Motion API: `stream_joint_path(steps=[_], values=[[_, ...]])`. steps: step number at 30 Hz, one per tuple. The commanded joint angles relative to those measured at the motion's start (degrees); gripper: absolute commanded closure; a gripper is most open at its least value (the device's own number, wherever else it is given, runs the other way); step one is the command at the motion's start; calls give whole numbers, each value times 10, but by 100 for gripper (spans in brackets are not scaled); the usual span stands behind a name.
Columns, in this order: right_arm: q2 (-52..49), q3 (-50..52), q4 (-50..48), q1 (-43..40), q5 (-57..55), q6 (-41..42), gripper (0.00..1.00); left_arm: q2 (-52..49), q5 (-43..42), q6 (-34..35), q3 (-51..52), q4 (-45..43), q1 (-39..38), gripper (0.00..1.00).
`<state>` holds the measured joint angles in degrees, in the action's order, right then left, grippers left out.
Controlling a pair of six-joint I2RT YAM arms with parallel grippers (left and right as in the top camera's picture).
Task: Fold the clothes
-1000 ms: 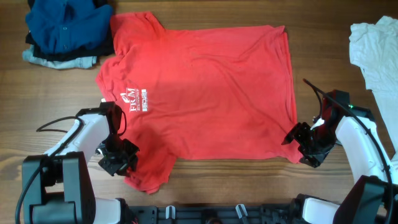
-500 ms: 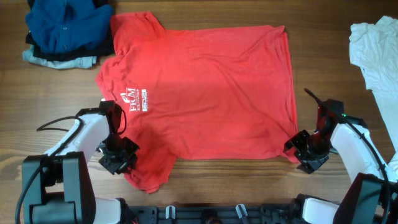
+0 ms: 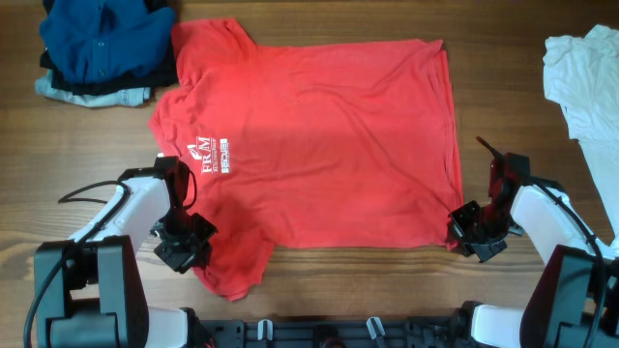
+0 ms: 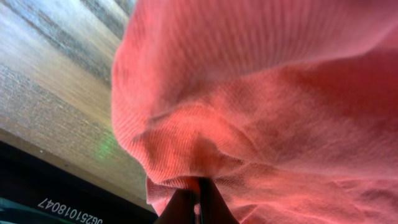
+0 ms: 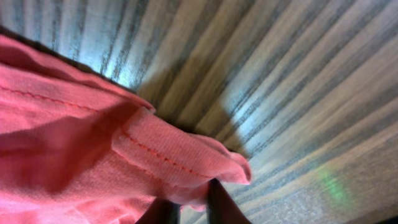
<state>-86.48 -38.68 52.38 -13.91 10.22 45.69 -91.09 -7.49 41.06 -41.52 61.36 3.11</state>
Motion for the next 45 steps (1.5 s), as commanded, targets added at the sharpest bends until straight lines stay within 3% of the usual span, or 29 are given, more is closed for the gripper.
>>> stream_joint_path(steps=[1, 7, 10, 15, 18, 25, 33, 40, 41, 42, 43, 44, 45], values=[[-5, 5, 10, 2, -4, 34, 96, 2, -8, -18, 3, 24, 1, 96], [1, -28, 50, 2, -27, 61, 96, 107, -21, -16, 2, 84, 1, 96], [44, -66, 96, 2, -56, 70, 96, 207, -36, -16, -25, 123, 1, 96], [119, -172, 134, 2, -59, 52, 95, 271, -36, -14, -102, 130, 1, 96], [124, -219, 127, 2, -52, 36, 96, 271, -35, -13, -135, 52, 1, 96], [79, -212, 64, 2, -12, 37, 96, 214, 4, 2, -135, -161, 1, 96], [13, -205, -59, 13, 9, 38, 96, 115, 77, 1, -135, -247, 2, 93], [-88, -205, -202, 117, 12, 75, 96, 82, 97, 2, -135, -336, 2, 89], [-100, -205, -222, 130, 0, 75, 93, 76, 97, 1, -135, -334, 2, 79], [-109, -205, -234, 135, -29, 75, 74, 68, 97, 1, -135, -323, 2, 57], [-112, -205, -234, 134, -57, 74, 52, 63, 97, 1, -135, -309, 2, 44], [-112, -205, -234, 132, -78, 59, 10, 60, 97, -2, -135, -298, 2, 37], [-112, -209, -234, 127, -80, 29, 0, 59, 95, -4, -135, -283, 2, 28]])
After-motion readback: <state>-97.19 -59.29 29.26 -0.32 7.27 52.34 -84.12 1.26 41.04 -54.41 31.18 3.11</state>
